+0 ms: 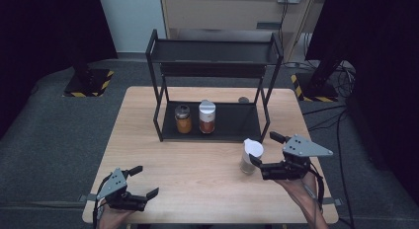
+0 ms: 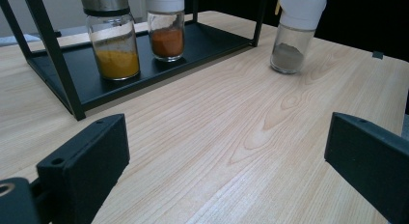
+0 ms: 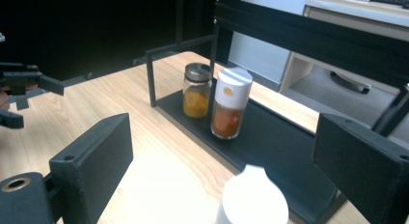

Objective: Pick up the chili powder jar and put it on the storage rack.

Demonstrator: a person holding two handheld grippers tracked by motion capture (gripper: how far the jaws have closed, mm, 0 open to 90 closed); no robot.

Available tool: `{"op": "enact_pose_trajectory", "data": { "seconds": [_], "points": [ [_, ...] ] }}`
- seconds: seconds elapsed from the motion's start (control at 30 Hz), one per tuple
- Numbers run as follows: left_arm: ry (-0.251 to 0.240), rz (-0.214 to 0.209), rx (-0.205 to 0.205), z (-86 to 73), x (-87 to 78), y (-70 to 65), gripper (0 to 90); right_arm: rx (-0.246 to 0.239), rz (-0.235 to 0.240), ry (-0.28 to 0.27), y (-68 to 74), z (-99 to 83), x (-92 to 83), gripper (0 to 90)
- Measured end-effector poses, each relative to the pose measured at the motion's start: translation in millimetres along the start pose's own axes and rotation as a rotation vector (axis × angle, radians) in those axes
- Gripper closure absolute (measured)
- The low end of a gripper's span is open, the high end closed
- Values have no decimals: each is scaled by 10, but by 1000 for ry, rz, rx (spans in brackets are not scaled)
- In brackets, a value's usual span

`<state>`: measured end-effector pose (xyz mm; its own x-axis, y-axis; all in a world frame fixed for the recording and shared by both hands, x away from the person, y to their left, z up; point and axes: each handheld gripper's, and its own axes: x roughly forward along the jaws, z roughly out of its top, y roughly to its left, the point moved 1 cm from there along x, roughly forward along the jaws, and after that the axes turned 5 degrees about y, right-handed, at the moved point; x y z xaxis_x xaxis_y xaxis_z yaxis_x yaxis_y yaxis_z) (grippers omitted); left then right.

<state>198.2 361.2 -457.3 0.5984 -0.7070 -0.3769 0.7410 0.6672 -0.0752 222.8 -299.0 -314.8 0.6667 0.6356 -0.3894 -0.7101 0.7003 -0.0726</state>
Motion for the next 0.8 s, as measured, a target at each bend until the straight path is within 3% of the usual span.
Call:
{"op": "enact_pose_trajectory", "data": {
  "seconds": [0.4, 0.8],
  "points": [
    [-10, 0, -4, -14, -7, 8, 13, 74, -9, 31, 46, -485, -136, 77],
    [-9, 2, -3, -14, -6, 5, 13, 93, -23, 15, 108, -875, -190, 78]
  ]
}}
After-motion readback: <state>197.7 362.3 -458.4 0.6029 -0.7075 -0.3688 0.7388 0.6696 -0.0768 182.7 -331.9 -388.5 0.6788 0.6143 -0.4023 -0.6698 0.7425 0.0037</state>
